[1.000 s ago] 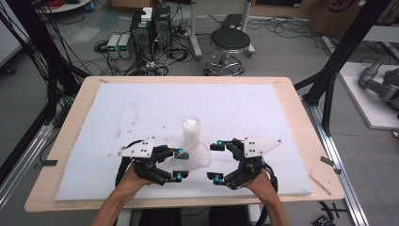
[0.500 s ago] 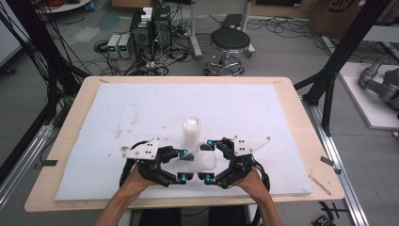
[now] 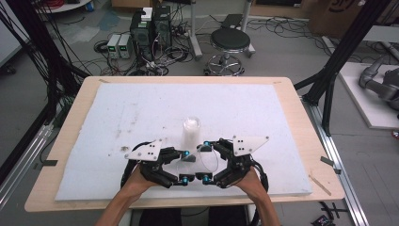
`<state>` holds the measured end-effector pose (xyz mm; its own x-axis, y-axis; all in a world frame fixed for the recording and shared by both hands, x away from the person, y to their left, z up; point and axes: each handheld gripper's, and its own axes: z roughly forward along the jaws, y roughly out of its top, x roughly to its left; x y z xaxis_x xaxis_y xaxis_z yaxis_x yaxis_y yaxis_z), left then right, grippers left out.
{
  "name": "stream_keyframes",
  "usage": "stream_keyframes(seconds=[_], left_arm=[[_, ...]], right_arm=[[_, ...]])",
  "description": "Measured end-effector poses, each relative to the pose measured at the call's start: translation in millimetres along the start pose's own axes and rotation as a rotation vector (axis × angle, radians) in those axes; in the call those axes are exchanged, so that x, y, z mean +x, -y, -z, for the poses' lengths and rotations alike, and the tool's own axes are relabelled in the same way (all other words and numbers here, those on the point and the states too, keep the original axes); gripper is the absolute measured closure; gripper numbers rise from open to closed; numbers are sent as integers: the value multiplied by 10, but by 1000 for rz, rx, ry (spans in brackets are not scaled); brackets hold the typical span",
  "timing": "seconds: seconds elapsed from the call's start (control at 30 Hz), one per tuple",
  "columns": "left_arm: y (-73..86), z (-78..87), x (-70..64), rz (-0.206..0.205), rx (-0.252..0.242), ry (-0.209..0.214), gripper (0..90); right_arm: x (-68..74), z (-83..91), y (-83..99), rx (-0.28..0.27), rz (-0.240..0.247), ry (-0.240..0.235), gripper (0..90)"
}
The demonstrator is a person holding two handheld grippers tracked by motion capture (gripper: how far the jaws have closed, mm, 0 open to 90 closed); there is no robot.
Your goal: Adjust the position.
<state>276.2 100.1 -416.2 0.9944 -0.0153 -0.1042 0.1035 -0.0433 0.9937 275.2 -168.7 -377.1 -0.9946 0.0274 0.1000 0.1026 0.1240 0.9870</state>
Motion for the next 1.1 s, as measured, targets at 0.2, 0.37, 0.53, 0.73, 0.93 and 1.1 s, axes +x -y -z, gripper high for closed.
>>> stream_keyframes(seconds=[0.2,0.37,0.53,0.73,0.93,1.1], left_arm=[[-8,-9,1,2,5,4,409],[-18,-6,-5,-2,10,5,409],[-23,-5,-8,5,20,4,407],[-26,-9,-8,1,22,7,406],[-30,-32,-14,12,44,6,279],[-59,8,-21,43,60,-5,70]], right_arm=[[3,13,4,-16,8,-18,262],[6,14,4,-18,13,-24,300],[3,12,7,-15,7,-26,304],[2,19,12,-18,7,-24,312],[7,25,10,-32,4,-28,319],[5,62,2,-40,4,-19,319]])
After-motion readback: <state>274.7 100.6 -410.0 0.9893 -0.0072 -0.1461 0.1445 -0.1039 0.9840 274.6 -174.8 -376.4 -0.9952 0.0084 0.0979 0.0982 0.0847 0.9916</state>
